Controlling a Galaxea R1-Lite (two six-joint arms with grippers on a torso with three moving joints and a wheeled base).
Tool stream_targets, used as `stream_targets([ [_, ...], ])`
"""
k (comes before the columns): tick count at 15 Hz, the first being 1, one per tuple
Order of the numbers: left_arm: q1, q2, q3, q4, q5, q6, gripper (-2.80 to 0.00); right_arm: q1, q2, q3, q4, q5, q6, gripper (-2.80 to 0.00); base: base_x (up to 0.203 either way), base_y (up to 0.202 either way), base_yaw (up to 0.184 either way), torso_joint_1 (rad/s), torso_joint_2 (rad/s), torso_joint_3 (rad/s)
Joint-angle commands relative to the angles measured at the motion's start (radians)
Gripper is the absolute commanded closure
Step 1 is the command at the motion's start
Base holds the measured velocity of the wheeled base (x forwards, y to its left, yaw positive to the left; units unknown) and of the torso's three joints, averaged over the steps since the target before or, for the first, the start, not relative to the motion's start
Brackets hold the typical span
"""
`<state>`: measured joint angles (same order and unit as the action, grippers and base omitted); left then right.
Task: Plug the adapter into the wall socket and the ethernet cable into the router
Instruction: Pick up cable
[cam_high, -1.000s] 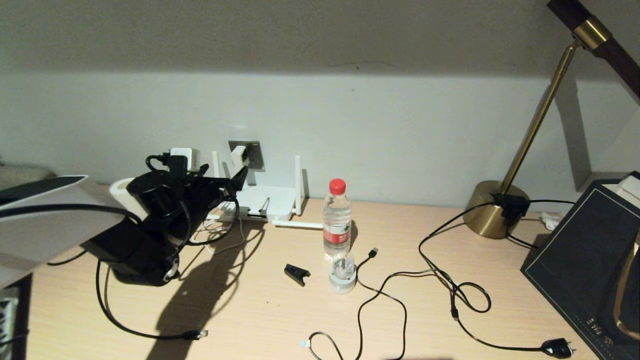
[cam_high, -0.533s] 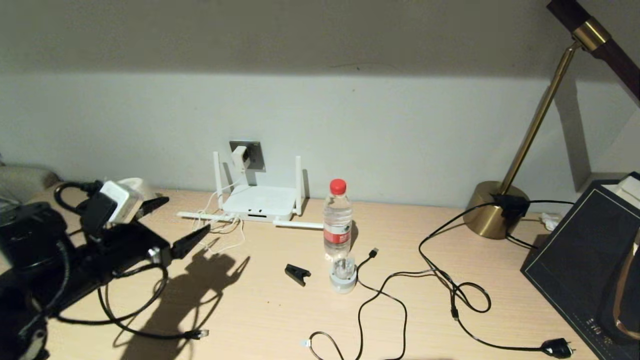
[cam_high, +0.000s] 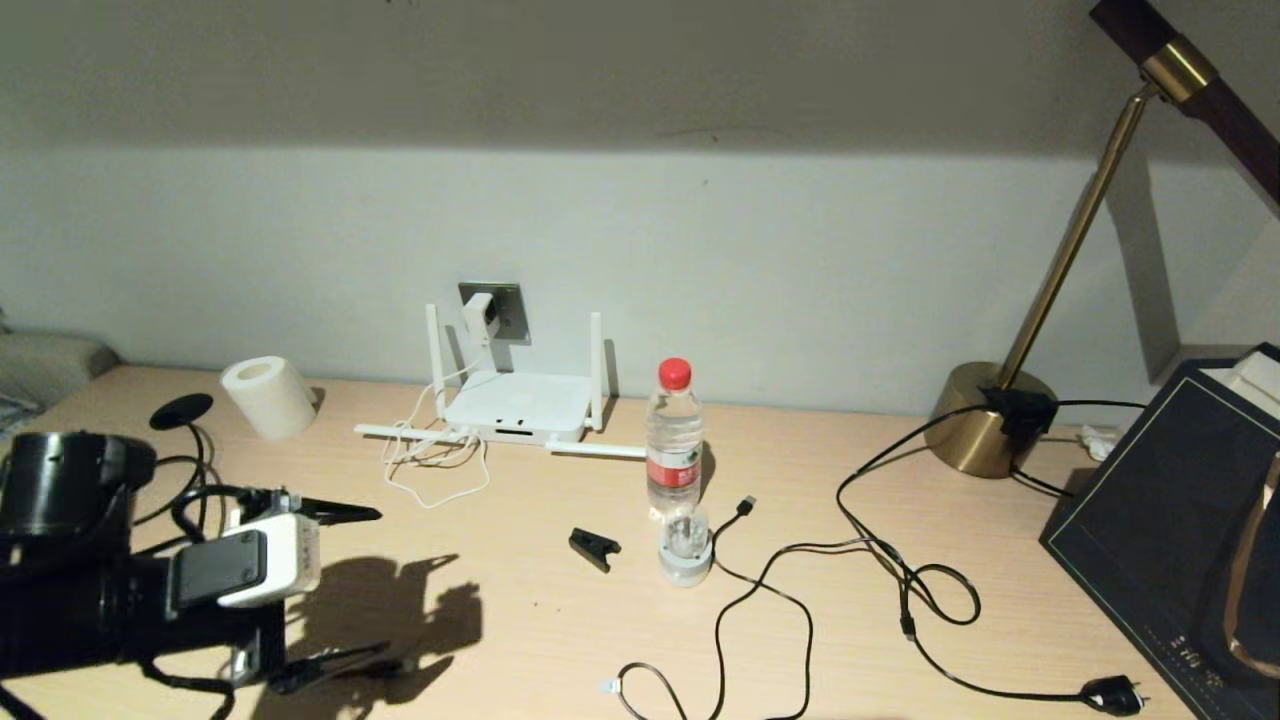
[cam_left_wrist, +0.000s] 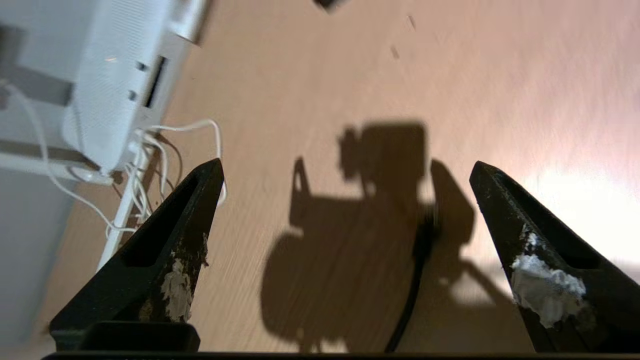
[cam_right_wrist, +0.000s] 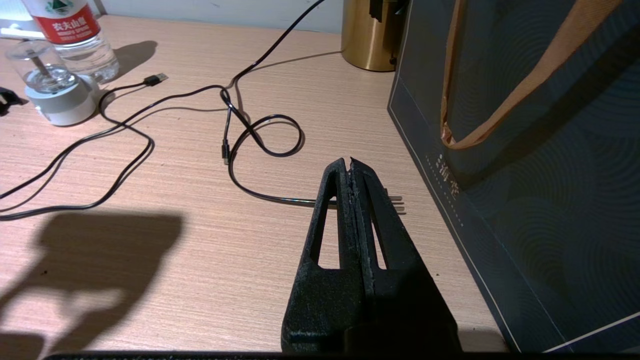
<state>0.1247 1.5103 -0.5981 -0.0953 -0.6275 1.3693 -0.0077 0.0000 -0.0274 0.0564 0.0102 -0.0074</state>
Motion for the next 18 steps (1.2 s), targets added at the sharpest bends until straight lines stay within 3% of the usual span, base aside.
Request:
stream_targets([
  [1, 0.023, 0.051, -0.155, 0.455, 0.087, 0.296, -2.8, 0.0, 0.002, 0.0, 0.0, 0.001, 0.0, 0.0, 0.0, 0.0, 0.0, 0.0, 0.0, 0.0],
  [3, 0.041, 0.114, -0.221, 0.56, 0.152, 0.388, -2.8, 0.0, 0.002, 0.0, 0.0, 0.001, 0.0, 0.0, 0.0, 0.0, 0.0, 0.0, 0.0, 0.0],
  [5, 0.043, 0.169, -0.231, 0.574, 0.16, 0.402, -2.8, 0.0, 0.002, 0.0, 0.0, 0.001, 0.0, 0.0, 0.0, 0.0, 0.0, 0.0, 0.0, 0.0],
  [7, 0.044, 0.223, -0.226, 0.58, 0.16, 0.4, -2.8, 0.0, 0.002, 0.0, 0.0, 0.001, 0.0, 0.0, 0.0, 0.0, 0.0, 0.0, 0.0, 0.0],
  [10, 0.039, 0.307, -0.237, 0.579, 0.154, 0.339, -2.8, 0.0, 0.002, 0.0, 0.0, 0.001, 0.0, 0.0, 0.0, 0.0, 0.0, 0.0, 0.0, 0.0],
  [18, 0.036, 0.448, -0.323, 0.569, 0.153, 0.326, -2.8, 0.0, 0.002, 0.0, 0.0, 0.001, 0.0, 0.0, 0.0, 0.0, 0.0, 0.0, 0.0, 0.0],
])
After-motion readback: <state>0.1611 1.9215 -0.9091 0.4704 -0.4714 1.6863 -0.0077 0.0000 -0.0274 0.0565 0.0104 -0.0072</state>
